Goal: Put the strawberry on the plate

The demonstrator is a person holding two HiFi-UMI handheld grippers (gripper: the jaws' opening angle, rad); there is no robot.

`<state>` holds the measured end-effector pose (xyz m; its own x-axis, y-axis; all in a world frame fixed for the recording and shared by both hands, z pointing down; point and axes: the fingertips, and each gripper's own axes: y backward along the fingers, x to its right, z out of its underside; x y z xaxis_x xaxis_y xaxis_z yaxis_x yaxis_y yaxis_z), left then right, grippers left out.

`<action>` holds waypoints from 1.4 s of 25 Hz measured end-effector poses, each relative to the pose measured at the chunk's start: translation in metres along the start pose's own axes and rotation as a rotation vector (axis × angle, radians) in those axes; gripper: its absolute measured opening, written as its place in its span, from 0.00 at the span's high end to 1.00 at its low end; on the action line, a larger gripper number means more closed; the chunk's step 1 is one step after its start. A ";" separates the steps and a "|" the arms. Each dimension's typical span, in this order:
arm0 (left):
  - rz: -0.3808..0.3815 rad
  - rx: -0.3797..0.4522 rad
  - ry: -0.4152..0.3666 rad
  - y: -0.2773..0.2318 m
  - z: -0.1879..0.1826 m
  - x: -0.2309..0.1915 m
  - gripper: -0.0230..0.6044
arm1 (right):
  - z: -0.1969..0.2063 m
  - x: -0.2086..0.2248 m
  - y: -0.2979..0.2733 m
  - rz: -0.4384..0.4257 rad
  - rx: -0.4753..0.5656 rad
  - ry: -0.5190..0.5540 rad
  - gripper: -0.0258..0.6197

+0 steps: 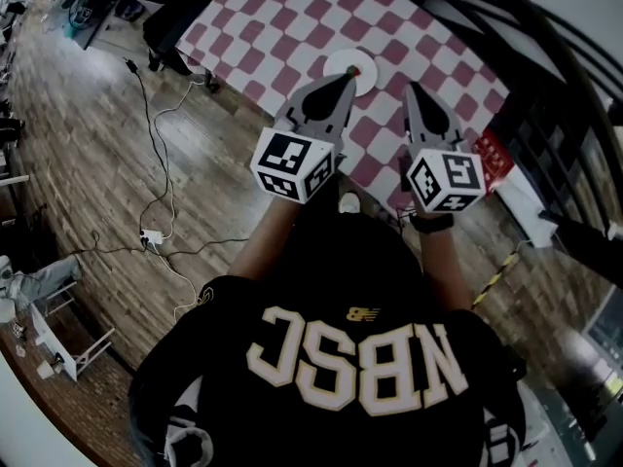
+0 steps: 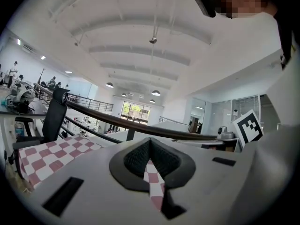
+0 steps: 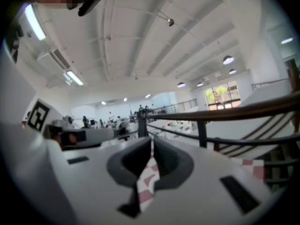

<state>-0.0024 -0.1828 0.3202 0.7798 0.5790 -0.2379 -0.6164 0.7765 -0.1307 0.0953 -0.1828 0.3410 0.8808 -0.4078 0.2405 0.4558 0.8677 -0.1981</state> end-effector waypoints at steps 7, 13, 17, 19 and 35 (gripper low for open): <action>-0.030 0.049 -0.090 0.010 -0.017 0.020 0.94 | -0.013 -0.016 0.026 0.056 0.079 -0.009 0.92; -0.010 0.059 -0.101 0.020 -0.010 0.041 0.94 | -0.004 -0.039 0.033 0.024 0.058 0.005 0.92; 0.001 0.074 -0.107 0.021 -0.010 0.045 0.94 | 0.007 -0.046 0.029 0.008 0.029 -0.011 0.92; -0.004 0.075 -0.108 0.023 -0.009 0.045 0.94 | 0.009 -0.048 0.029 0.001 0.026 -0.016 0.92; -0.070 0.079 -0.113 0.037 -0.012 0.015 0.94 | -0.003 -0.060 0.015 -0.001 0.049 0.071 0.93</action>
<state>-0.0146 -0.1480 0.2998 0.8304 0.5439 -0.1205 -0.5534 0.8303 -0.0658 0.0492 -0.1465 0.3203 0.8879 -0.4266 0.1723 0.4517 0.8793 -0.1510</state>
